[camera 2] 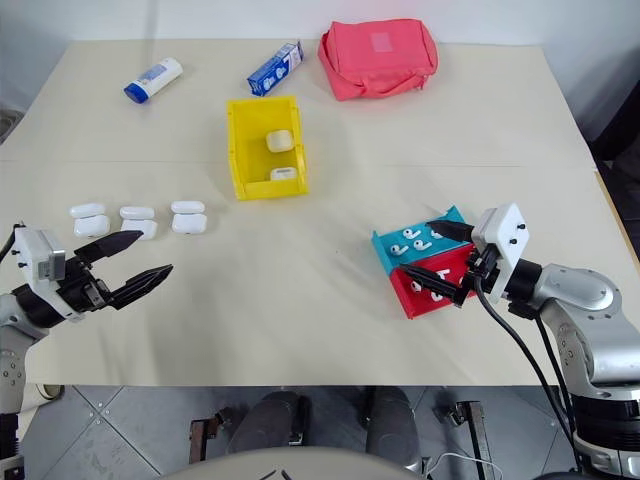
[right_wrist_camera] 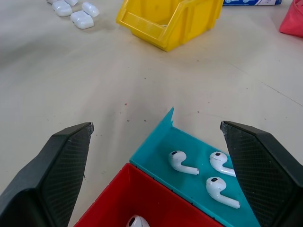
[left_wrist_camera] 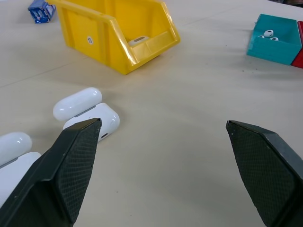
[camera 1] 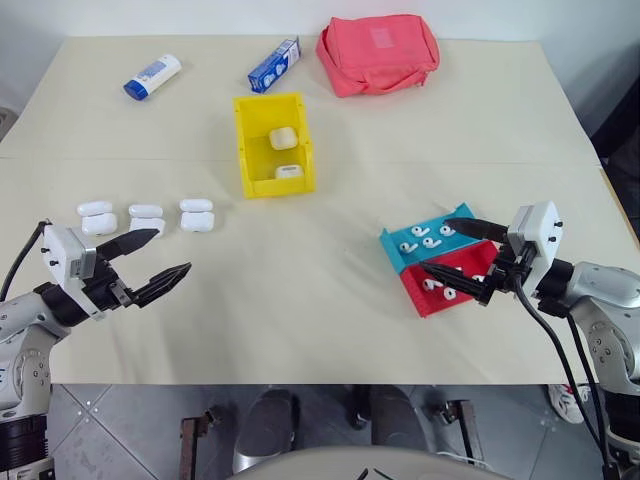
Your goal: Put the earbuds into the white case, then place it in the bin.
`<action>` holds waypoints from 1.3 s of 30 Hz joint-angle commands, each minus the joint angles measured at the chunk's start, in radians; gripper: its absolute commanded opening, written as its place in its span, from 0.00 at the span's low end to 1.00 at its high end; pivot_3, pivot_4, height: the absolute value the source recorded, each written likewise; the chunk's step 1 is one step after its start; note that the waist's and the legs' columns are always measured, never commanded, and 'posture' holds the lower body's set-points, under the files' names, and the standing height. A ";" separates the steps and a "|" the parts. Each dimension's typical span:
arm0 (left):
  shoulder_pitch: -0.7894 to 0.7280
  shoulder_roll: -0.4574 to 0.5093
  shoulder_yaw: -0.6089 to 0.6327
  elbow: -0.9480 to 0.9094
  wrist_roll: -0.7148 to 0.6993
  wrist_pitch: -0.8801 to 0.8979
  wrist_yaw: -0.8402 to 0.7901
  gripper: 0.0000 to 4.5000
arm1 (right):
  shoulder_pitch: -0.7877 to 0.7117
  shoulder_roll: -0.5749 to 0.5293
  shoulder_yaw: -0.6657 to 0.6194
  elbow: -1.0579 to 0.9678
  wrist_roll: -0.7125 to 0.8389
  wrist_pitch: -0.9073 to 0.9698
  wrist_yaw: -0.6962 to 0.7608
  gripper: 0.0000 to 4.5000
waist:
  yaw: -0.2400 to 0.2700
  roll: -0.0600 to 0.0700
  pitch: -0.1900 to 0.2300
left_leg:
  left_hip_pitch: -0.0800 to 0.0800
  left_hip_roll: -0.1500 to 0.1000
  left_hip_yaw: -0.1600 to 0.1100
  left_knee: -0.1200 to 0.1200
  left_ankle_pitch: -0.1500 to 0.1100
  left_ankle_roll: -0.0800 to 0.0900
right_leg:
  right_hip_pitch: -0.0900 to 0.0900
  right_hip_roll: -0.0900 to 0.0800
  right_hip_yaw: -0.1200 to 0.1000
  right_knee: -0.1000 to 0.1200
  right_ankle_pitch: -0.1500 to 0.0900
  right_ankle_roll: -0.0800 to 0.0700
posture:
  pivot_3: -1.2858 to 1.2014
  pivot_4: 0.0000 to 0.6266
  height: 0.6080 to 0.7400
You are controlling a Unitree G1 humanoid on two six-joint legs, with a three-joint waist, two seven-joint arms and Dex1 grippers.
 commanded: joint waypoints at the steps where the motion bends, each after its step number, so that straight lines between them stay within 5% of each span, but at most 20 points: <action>1: -0.008 0.001 0.023 -0.004 -0.011 -0.027 -0.007 1.00 | -0.014 -0.007 -0.022 -0.013 0.009 -0.013 -0.005 1.00 | 0.000 0.000 0.000 | 0.000 0.000 0.000 0.000 0.000 0.000 | 0.000 0.000 0.000 0.000 0.000 0.000 | 0.52 0.24 1.00; 11: 0.039 0.021 0.096 -0.042 -0.004 0.037 0.088 1.00 | -0.073 0.002 0.013 0.028 0.010 -0.025 0.019 1.00 | -0.004 -0.001 0.000 | 0.001 0.000 0.001 0.000 0.000 0.000 | 0.000 0.000 0.001 0.000 0.000 0.000 | 0.52 0.24 1.00; 24: 0.420 0.028 0.363 -0.117 -0.032 0.147 0.036 1.00 | -0.248 -0.025 0.065 0.218 -0.041 -0.148 0.174 1.00 | 0.000 -0.002 0.004 | 0.005 0.006 0.006 0.000 -0.004 -0.002 | -0.004 0.000 0.005 -0.002 -0.002 -0.004 | 0.52 0.24 1.00; 33: 0.377 0.005 0.348 -0.198 -0.022 0.152 0.137 1.00 | -0.320 -0.008 0.098 0.279 -0.050 -0.199 0.259 1.00 | -0.003 -0.003 0.004 | 0.005 0.006 0.007 0.000 -0.005 -0.003 | -0.005 -0.001 0.006 -0.001 -0.002 -0.005 | 0.52 0.24 1.00; 39: 0.145 0.086 0.194 -0.386 -0.060 0.450 0.383 1.00 | -0.343 -0.016 0.132 0.239 -0.027 -0.190 0.335 1.00 | 0.008 -0.004 0.005 | 0.005 0.006 0.007 0.001 -0.004 -0.004 | -0.004 0.000 0.006 0.000 -0.001 -0.005 | 0.52 0.24 1.00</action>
